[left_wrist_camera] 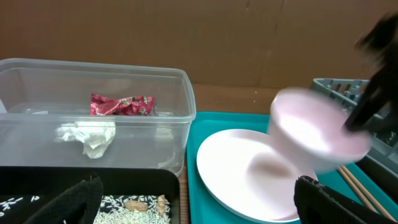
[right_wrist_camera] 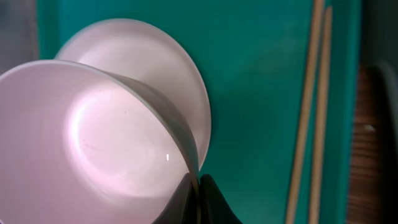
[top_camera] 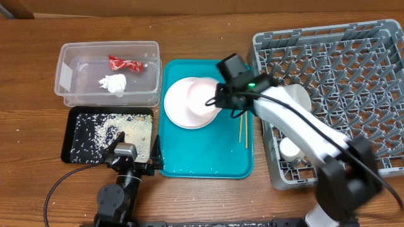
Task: Sort waste into correct bins and load items into the dishwasher
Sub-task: 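Grasp the pink bowl on the pink plate with the right gripper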
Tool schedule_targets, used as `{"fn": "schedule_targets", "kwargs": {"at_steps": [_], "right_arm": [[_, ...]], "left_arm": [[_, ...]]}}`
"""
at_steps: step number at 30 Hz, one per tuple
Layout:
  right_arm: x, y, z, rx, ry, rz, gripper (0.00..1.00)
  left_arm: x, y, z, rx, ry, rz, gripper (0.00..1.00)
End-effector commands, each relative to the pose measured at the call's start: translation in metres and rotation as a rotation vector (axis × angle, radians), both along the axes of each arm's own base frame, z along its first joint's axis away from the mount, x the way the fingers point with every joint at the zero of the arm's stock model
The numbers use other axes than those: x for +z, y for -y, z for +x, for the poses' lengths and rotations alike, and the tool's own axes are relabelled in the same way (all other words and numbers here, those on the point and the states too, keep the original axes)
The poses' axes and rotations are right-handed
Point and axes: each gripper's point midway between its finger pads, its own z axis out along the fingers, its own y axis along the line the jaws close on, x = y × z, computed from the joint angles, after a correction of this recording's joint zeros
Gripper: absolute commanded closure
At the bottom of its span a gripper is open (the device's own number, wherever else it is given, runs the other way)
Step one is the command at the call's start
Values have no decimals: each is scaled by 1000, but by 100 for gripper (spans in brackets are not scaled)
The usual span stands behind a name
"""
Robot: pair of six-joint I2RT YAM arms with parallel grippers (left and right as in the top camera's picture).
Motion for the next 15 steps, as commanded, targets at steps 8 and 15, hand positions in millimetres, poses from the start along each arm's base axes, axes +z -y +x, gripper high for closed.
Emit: {"fn": "schedule_targets", "kwargs": {"at_steps": [8, 15], "right_arm": [[179, 200, -24, -641, 557, -632, 96], [160, 286, -37, -831, 439, -899, 96]], "left_arm": [[1, -4, 0, 20, 11, 17, 0], [1, -4, 0, 20, 11, 17, 0]]}}
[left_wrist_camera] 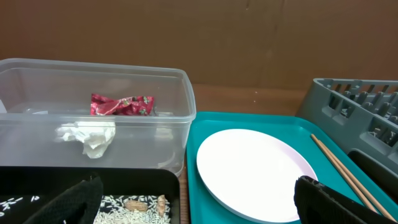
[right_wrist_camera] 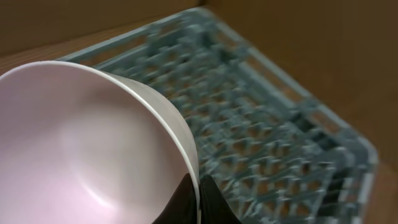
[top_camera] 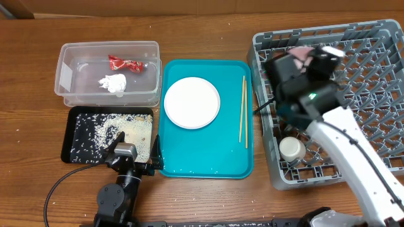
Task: Sort waste into correct bins and load items into the dishwasher
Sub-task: 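Grasp the pink bowl on the pink plate with the right gripper, then carry the pink bowl to the rack's back and set it upright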
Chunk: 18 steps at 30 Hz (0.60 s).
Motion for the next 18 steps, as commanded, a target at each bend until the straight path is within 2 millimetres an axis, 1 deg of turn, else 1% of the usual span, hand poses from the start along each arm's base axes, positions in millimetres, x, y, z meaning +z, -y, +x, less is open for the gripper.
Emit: {"fn": "schedule_targets", "kwargs": {"at_steps": [1, 3, 4, 7, 10, 16, 18], "right_arm": [[-3, 54, -3, -197, 18, -147, 96], [-19, 76, -4, -258, -34, -160, 96], [-25, 83, -5, -279, -58, -160, 96], [-45, 97, -7, -317, -136, -147, 96], [-58, 100, -6, -324, -194, -176, 96], [-85, 100, -2, -316, -304, -208, 96], [-91, 98, -2, -310, -333, -216, 96]], "left_arm": [[1, -4, 0, 20, 11, 17, 0], [1, -4, 0, 20, 11, 17, 0], [1, -4, 0, 20, 11, 17, 0], [1, -4, 0, 20, 11, 17, 0], [1, -4, 0, 20, 11, 17, 0], [1, -4, 0, 20, 11, 17, 0], [1, -4, 0, 20, 11, 17, 0]]}}
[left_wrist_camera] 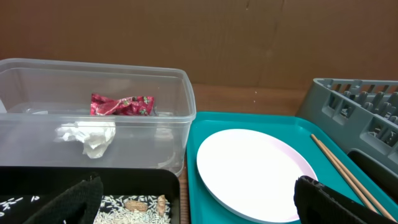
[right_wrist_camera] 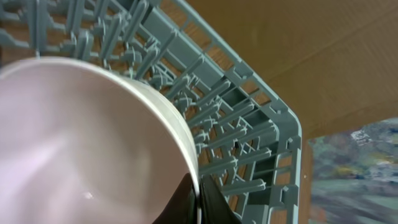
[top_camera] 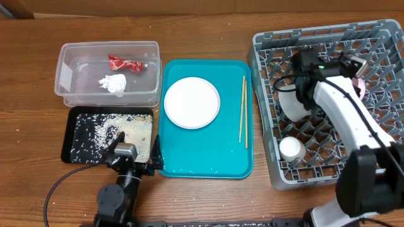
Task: Sort waste into correct bins and load items into the dishwasher
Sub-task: 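Carry the pink bowl to the rack's back and set it upright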
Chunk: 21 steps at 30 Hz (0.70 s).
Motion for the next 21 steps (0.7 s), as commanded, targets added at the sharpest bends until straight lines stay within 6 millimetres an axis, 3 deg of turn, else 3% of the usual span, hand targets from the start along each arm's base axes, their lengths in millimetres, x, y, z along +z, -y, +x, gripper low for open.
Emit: {"fn": "schedule_targets", "kwargs": {"at_steps": [1, 8, 11, 21], "right_arm": [[-7, -1, 1, 1, -32, -27, 96], [-6, -13, 0, 32, -49, -43, 96], [9, -7, -1, 39, -58, -132, 96], [20, -3, -2, 25, -21, -192, 96]], "left_arm": [[1, -4, 0, 20, 11, 17, 0], [1, -4, 0, 20, 11, 17, 0], [1, -4, 0, 20, 11, 17, 0], [1, -4, 0, 20, 11, 17, 0]]}}
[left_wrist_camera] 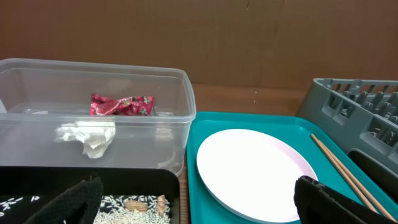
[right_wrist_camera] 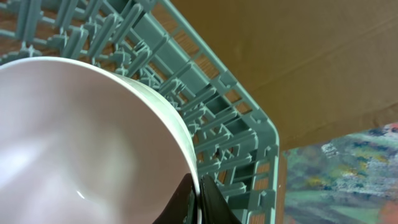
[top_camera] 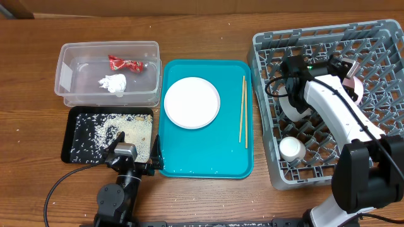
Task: Sort waste into correct bins and load items into the dishwasher
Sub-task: 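Carry the pink bowl to the rack's back and set it upright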
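My right gripper [top_camera: 345, 70] is shut on the rim of a pale pink bowl [right_wrist_camera: 87, 143], which it holds tipped on its side over the back middle of the grey dishwasher rack [top_camera: 379, 135]. Its fingertips [right_wrist_camera: 208, 202] pinch the rim. Only a pink edge of the bowl [top_camera: 354, 85] shows from overhead. A white plate [top_camera: 192, 103] and a pair of chopsticks [top_camera: 242, 120] lie on the teal tray [top_camera: 202, 161]. My left gripper [left_wrist_camera: 199, 205] rests open at the table's front, by the black tray.
A clear bin [top_camera: 107, 94] at the back left holds a red wrapper [top_camera: 125, 63] and a crumpled tissue [top_camera: 114, 83]. A black tray [top_camera: 79, 135] holds rice and scraps. In the rack sit a white bowl [top_camera: 293, 108] and a white cup [top_camera: 290, 148].
My right arm has shifted a little to the left over the rack with the bowl still in its grip; the bowl's tilt has changed slightly. The left arm has not moved.
My right gripper first held the pink bowl just above the white plate on the teal tray. Then it had the bowl over the rack's back left corner. After that the bowl was tipped sideways over the rack's back middle, where it stays now.
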Tool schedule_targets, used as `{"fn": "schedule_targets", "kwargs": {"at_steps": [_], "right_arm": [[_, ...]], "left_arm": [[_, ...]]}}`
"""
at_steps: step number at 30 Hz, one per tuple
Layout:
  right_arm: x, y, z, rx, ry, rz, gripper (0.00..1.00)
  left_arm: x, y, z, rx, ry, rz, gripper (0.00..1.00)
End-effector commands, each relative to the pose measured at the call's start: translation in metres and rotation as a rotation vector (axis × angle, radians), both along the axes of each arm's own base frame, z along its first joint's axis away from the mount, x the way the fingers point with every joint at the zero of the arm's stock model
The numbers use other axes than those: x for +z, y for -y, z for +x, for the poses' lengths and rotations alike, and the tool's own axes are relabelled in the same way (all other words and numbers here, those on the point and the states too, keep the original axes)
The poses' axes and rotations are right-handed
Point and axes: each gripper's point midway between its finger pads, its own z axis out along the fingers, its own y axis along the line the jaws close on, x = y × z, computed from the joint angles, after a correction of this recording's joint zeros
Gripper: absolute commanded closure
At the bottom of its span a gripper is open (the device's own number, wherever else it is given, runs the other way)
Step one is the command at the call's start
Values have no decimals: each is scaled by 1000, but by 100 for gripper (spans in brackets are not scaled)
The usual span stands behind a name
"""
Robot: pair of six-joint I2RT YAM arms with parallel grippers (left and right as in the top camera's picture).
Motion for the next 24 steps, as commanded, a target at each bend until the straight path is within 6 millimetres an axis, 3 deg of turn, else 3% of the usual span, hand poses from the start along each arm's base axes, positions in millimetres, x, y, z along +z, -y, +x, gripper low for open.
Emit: {"fn": "schedule_targets", "kwargs": {"at_steps": [1, 19, 22, 24], "right_arm": [[11, 4, 4, 3, 37, -74, 96], [-8, -10, 5, 6, 40, 44, 96], [-3, -15, 9, 31, 48, 13, 96], [11, -12, 12, 50, 59, -76, 96]], "left_arm": [[1, -4, 0, 20, 11, 17, 0], [1, -4, 0, 20, 11, 17, 0], [1, -4, 0, 20, 11, 17, 0], [1, -4, 0, 20, 11, 17, 0]]}}
